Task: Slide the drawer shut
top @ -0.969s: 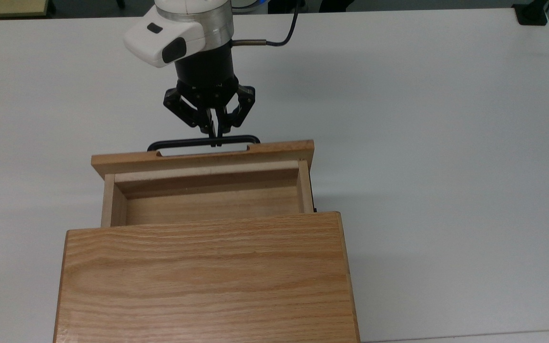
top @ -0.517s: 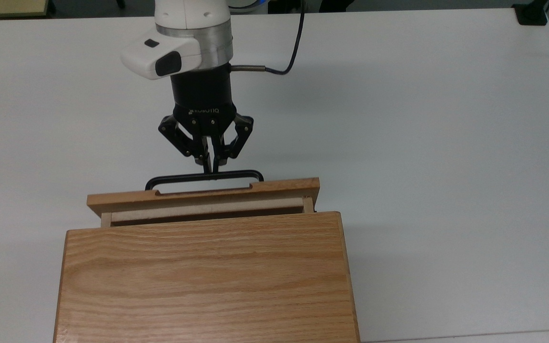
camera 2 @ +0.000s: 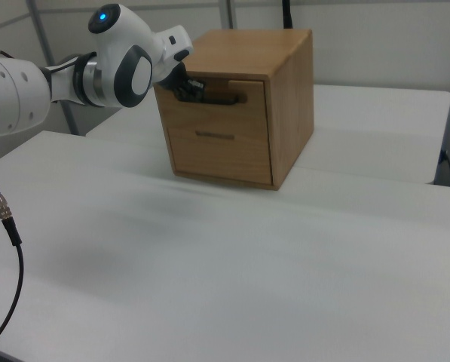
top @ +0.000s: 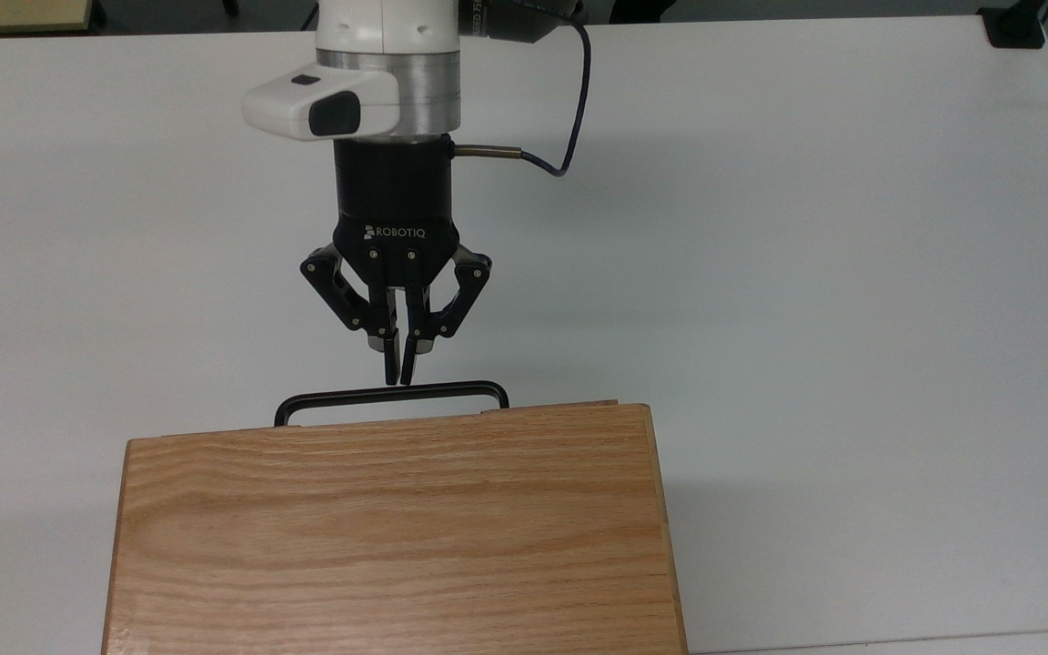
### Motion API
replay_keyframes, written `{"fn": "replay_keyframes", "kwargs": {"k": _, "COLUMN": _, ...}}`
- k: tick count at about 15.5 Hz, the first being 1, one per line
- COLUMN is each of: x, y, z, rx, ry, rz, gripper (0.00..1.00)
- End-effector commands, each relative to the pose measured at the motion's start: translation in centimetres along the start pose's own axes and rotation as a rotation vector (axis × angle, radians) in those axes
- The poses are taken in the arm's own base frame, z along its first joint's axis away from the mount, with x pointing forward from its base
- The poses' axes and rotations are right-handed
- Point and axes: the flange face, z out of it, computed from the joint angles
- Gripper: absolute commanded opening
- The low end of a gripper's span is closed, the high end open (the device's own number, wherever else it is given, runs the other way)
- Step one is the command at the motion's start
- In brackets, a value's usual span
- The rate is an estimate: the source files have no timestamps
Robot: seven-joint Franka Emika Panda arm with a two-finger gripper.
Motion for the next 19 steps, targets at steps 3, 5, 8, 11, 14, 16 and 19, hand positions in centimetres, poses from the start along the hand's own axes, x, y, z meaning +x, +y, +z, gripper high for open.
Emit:
{"fn": "replay_keyframes", "kwargs": {"k": 3, "x": 0.8, "y": 0.2, "z": -0.6, "rx": -0.015, "ry": 0.049, "rz": 0.000, "gripper": 0.11}}
{"fn": "replay_keyframes", "kwargs": {"k": 5, "x": -0.1, "y": 0.6, "z": -2.0, "rx": -0.033, "ry": -0.081, "rz": 0.000, "gripper": 0.11}}
{"fn": "replay_keyframes", "kwargs": {"k": 8, "x": -1.9, "y": 0.9, "z": -4.0, "rx": -0.051, "ry": -0.328, "rz": 0.013, "gripper": 0.11}}
{"fn": "replay_keyframes", "kwargs": {"k": 11, "x": -3.9, "y": 0.4, "z": -7.0, "rx": -0.035, "ry": -0.552, "rz": 0.039, "gripper": 0.27}}
{"fn": "replay_keyframes", "kwargs": {"k": 14, "x": -6.0, "y": 0.6, "z": -11.2, "rx": -0.054, "ry": -0.758, "rz": 0.033, "gripper": 0.68}}
{"fn": "replay_keyframes", "kwargs": {"k": 16, "x": -6.3, "y": 0.6, "z": -13.7, "rx": -0.075, "ry": -0.807, "rz": 0.035, "gripper": 0.88}}
{"fn": "replay_keyframes", "kwargs": {"k": 19, "x": -6.3, "y": 1.7, "z": -16.5, "rx": -0.084, "ry": -0.827, "rz": 0.052, "gripper": 1.00}}
